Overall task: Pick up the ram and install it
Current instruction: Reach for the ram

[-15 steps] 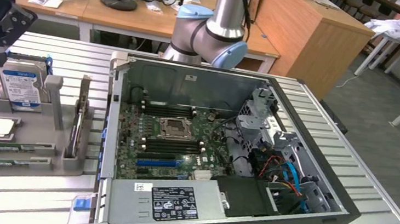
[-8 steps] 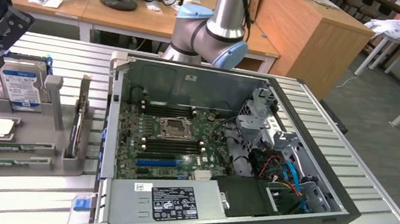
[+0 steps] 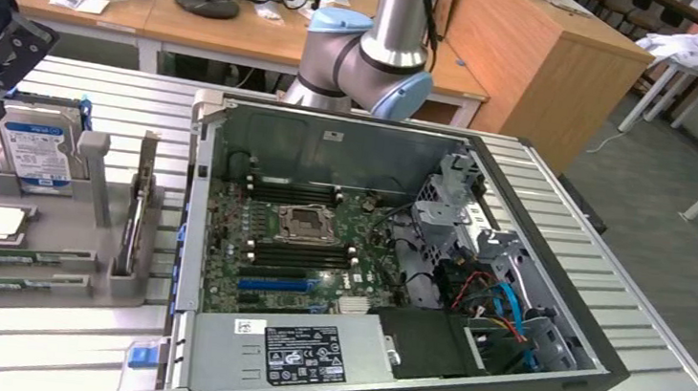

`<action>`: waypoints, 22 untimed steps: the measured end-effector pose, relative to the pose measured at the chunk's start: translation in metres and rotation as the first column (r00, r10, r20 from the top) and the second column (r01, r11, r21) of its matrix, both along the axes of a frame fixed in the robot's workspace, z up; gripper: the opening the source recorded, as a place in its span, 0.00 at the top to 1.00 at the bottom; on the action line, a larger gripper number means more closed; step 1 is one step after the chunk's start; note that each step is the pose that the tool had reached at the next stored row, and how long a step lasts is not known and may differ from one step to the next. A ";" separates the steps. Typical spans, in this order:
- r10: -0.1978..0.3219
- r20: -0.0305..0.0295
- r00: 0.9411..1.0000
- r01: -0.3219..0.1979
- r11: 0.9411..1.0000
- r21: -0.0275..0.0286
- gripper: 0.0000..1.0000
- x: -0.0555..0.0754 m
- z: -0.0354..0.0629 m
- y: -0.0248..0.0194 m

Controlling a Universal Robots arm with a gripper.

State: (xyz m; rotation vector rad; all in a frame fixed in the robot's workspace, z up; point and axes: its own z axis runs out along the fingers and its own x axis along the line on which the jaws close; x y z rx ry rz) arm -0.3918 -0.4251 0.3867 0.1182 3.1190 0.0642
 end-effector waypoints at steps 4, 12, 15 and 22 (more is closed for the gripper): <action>0.000 0.000 1.000 0.000 1.000 0.000 0.89 0.002 0.0000 -0.0006; 0.000 0.000 1.000 0.000 1.000 0.000 0.89 0.010 0.0000 -0.0022; 0.000 0.000 1.000 0.000 1.000 0.000 0.89 0.010 0.0000 -0.0022; 0.000 0.000 1.000 0.000 1.000 0.000 0.89 0.010 0.0000 -0.0081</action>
